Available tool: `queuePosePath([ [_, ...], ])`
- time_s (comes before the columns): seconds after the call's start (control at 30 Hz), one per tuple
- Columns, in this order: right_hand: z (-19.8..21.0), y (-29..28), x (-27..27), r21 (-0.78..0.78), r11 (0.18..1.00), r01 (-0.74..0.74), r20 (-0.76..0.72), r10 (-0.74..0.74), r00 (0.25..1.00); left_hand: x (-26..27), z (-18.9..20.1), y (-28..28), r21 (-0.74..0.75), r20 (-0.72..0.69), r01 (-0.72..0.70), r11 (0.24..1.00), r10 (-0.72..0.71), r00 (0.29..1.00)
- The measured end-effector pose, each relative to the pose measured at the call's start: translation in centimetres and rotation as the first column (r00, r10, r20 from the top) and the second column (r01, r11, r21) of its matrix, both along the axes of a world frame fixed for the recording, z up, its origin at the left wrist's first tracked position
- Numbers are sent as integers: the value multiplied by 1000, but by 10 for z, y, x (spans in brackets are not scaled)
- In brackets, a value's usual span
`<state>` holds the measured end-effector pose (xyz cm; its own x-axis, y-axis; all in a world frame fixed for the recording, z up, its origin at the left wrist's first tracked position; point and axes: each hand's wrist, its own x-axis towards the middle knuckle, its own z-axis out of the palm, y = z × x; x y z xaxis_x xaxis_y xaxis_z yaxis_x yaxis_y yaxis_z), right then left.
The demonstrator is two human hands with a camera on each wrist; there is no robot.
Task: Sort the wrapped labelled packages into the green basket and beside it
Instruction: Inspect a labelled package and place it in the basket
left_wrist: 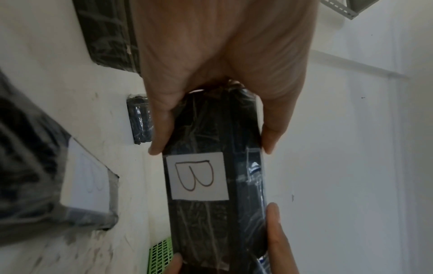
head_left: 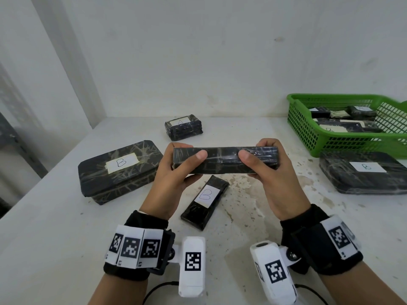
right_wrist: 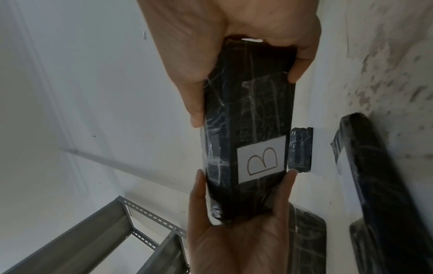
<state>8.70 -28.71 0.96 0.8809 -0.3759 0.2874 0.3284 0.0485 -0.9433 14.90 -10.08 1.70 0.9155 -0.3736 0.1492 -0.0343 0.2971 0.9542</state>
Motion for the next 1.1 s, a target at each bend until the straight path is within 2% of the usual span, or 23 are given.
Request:
queuePosePath([
  [0.33,4,4,-2,50,999,-14,35,12,999,-2,3,-1,-12,6,-5,1000,5,1000],
  [0.53,0,5,-1,30,1000,0,-11,1,1000,-1,2,-3,21,-17,-69,997,69,997],
  [0.7,0,5,-1,23,999,39,-15,-38,999,-3,5,-1,10,-2,-42,999,42,999],
  [0.97,-3,8,-1,19,1000,5,-39,-4,999,-3,4,-1,25,-19,-87,996,87,996],
  [1.1,-1,7,-1,35,998,55,-31,-54,998,-6,6,-1,22,-13,-44,999,45,999],
])
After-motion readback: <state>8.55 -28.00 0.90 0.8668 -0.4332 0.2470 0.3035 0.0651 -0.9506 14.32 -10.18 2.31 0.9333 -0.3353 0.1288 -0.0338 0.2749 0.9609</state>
